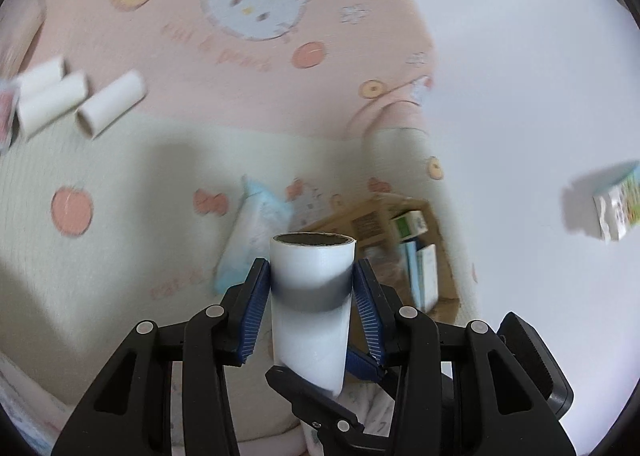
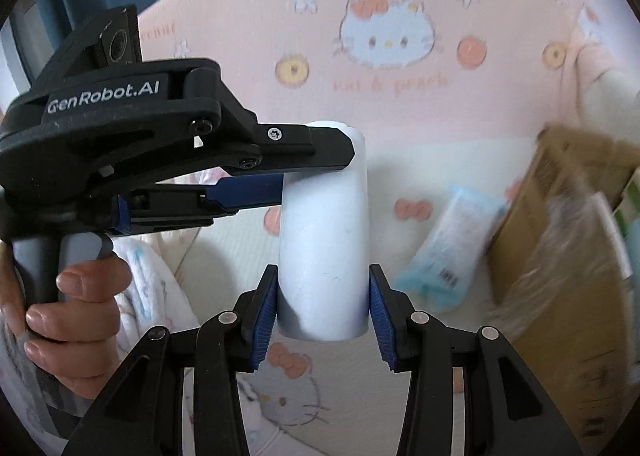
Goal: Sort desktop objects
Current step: 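Lift the held white tube up off the blanket, then carry the held tube over to the cardboard box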
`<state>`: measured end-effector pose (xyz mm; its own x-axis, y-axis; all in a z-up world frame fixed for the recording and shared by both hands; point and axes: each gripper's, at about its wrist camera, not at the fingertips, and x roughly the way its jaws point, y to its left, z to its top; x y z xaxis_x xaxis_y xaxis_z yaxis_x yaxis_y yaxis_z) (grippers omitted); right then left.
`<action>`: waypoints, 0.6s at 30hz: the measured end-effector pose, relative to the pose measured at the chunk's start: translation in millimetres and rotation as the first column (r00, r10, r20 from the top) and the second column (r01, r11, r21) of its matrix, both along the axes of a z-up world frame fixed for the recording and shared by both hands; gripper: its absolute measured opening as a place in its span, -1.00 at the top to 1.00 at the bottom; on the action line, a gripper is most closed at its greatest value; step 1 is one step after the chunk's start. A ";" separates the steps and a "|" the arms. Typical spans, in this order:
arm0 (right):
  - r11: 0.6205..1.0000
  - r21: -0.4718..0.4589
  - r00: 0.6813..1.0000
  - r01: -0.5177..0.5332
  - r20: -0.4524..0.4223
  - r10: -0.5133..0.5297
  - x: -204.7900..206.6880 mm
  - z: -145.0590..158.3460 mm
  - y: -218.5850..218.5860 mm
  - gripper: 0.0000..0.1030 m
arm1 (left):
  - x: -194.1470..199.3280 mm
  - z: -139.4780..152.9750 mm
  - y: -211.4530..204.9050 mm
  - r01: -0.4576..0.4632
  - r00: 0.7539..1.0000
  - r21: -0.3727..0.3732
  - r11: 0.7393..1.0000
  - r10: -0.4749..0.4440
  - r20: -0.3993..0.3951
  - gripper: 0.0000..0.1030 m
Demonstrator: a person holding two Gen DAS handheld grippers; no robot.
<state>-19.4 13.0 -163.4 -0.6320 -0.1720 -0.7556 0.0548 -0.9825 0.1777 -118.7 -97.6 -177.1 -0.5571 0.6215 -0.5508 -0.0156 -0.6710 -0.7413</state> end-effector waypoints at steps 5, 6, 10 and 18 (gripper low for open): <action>1.000 0.002 0.999 0.009 -0.045 -0.009 2.7 20.1 15.4 0.20 | -7.2 26.5 18.9 0.019 1.000 -0.016 1.000 -0.020 -0.022 0.09; 1.000 0.007 0.999 0.008 -0.051 -0.008 0.2 21.0 16.2 0.20 | -9.1 32.6 23.4 0.031 0.999 -0.020 0.999 -0.032 -0.030 0.09; 0.999 0.035 0.998 0.012 -0.061 -0.010 -2.1 38.6 34.8 0.20 | -20.3 55.7 45.8 0.085 0.994 -0.046 0.995 -0.088 -0.058 0.09; 0.994 0.078 0.992 0.072 -0.114 -0.063 6.4 70.9 81.3 0.20 | -43.6 102.5 106.9 0.156 0.975 -0.135 0.978 -0.175 -0.136 0.09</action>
<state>-13.0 94.3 -92.5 -0.7207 -0.0663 -0.6901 0.0029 -0.9957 0.0927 -162.2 9.3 -74.6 -0.5325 0.6446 -0.5485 -0.2367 -0.7356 -0.6347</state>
